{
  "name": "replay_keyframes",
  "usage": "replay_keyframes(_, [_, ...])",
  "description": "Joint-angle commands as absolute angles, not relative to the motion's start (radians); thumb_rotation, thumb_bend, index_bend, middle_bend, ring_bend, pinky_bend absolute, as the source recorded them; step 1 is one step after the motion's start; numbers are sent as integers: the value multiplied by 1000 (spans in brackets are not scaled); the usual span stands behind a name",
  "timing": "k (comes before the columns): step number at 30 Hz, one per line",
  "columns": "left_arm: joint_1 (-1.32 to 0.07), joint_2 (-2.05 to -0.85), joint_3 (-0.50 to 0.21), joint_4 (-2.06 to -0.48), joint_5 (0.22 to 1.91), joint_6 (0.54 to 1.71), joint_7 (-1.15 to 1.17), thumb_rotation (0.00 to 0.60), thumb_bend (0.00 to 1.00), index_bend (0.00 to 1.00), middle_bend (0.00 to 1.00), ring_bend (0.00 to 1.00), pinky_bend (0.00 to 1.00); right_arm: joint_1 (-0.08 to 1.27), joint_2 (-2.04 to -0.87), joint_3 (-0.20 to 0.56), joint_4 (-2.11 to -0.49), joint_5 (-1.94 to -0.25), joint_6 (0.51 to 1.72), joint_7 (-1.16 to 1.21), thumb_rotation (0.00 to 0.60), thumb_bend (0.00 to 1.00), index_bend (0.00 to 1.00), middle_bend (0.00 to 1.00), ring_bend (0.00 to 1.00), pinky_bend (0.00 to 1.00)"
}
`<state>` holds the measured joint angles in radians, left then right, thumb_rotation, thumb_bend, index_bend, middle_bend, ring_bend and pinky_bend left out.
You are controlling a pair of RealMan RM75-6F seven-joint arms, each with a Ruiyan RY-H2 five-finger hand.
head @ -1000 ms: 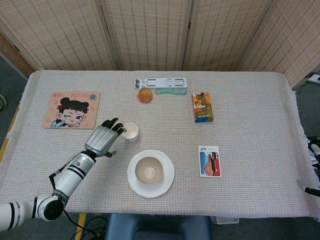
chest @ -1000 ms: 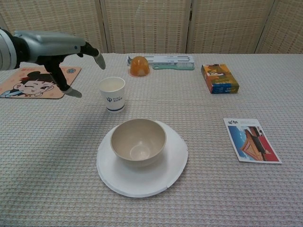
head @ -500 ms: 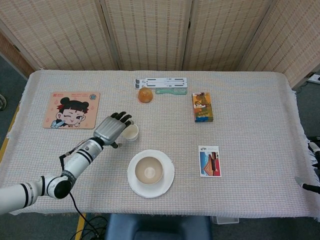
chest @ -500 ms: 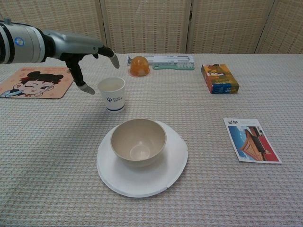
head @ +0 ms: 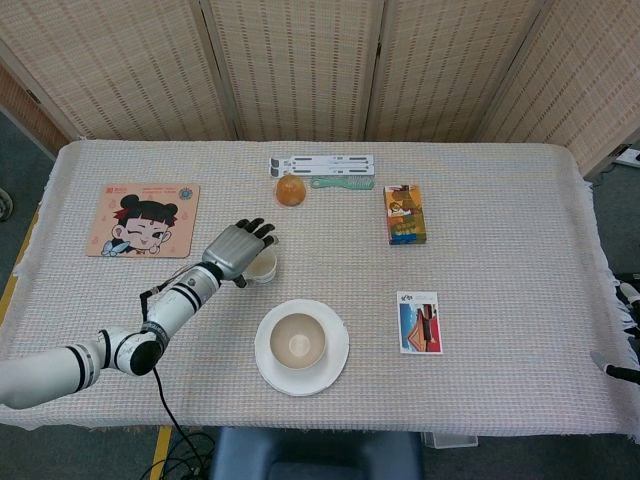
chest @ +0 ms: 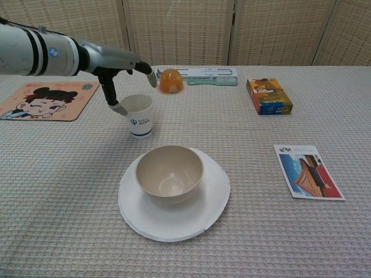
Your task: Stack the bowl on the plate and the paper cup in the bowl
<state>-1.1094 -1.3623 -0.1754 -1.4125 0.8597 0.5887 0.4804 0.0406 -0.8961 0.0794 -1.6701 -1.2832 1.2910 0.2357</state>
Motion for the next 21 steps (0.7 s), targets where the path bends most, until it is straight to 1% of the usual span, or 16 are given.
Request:
replay_keyframes(1, [-1122,-1367,-164,-1398,856,573,470,600,230,215,105,0,170,40,-896,80,-1670,-1281,1291,235,600,209,0,0,0,0])
replay_keyframes(7, [-1156,-1371,-129,-1369,823,532,461,600,230,219,105,0,170,39,-896,82,-1671,-1276,1292,233,600,209,0,0,0,0])
replay_keyframes(13, [-1181,-1375,-104,-1358,811,537,461,600,231,228,105,0,170,37,-894,82,-1672,-1280,1294,236,600,209,0,0,0,0])
replay_keyframes(21, [-1223,-1387,-73,-1327,783,515,464,600,230,237,104,0,170,35,-891,81,-1670,-1285,1294,243,600,208,0,0,0,0])
